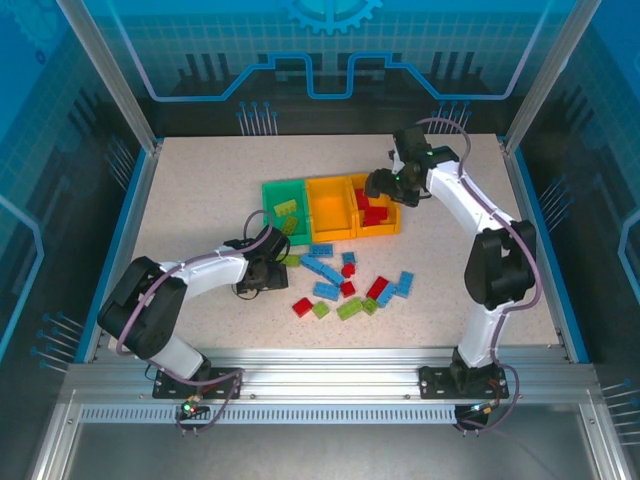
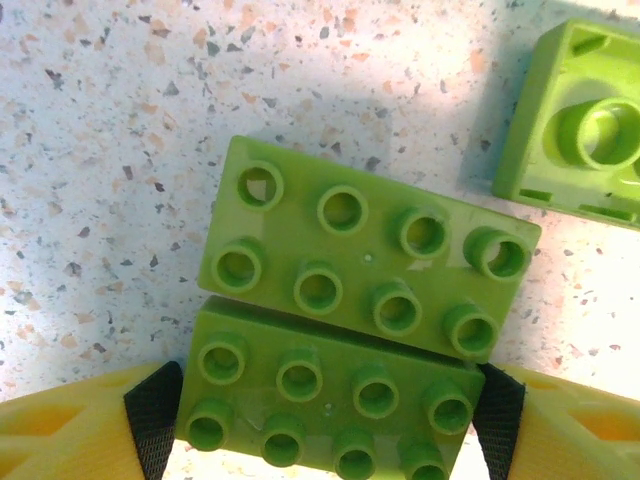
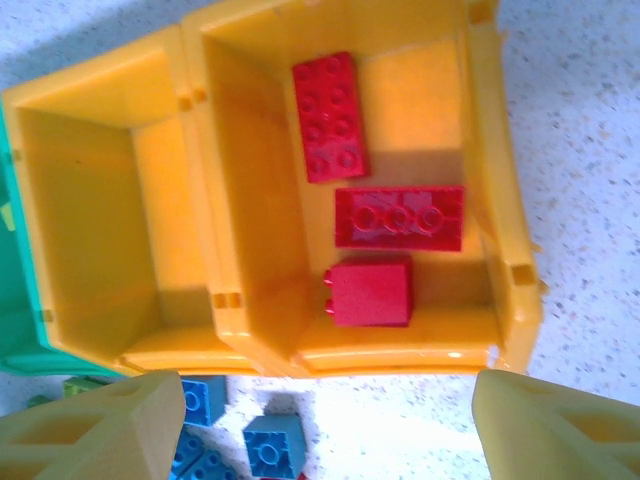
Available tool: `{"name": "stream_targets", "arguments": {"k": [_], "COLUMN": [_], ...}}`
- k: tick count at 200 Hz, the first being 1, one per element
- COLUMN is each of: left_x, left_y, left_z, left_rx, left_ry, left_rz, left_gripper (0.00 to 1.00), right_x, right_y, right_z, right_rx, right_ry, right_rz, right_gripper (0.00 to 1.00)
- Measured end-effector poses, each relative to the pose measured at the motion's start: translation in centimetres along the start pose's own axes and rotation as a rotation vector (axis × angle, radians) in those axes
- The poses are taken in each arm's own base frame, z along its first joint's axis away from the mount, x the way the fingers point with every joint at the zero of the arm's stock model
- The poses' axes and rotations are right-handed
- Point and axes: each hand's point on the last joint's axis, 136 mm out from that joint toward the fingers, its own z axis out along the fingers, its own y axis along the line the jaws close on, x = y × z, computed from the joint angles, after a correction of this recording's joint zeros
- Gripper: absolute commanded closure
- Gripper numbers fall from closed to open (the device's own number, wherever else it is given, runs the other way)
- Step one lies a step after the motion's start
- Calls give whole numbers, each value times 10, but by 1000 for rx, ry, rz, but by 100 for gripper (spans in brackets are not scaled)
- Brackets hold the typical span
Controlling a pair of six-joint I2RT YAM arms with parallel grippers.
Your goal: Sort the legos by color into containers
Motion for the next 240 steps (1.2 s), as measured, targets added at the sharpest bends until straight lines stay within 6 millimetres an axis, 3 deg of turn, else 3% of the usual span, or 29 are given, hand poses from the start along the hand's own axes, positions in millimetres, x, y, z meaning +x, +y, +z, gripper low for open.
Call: {"name": "stream_targets", "arguments": {"k": [59, 110, 156, 183, 212, 240], "left_x": [-1, -1, -8, -35, -79, -127], "left_y": [0, -4, -10, -21, -41, -52], "left_z": [-1, -10, -46, -77, -113, -123], "left_rx": [-10, 19, 71, 110, 166, 181], "left_ry": [-3, -20, -78, -164, -265, -321], "left_rz": [5, -17, -26, -33, -13, -18], "left_gripper": [43, 44, 42, 40, 40, 40], "right_x": [28, 65, 93, 120, 146, 155], "right_y": [-26, -49, -62, -73, -86, -85], "right_z": [-2, -4, -4, 3, 14, 19], "right_rx": [62, 114, 129, 150, 175, 175], "right_ry": [31, 67, 92, 142, 203, 219], "right_rz": [-3, -11, -3, 22, 67, 100], "right_gripper": [24, 24, 24, 26, 26, 26]}}
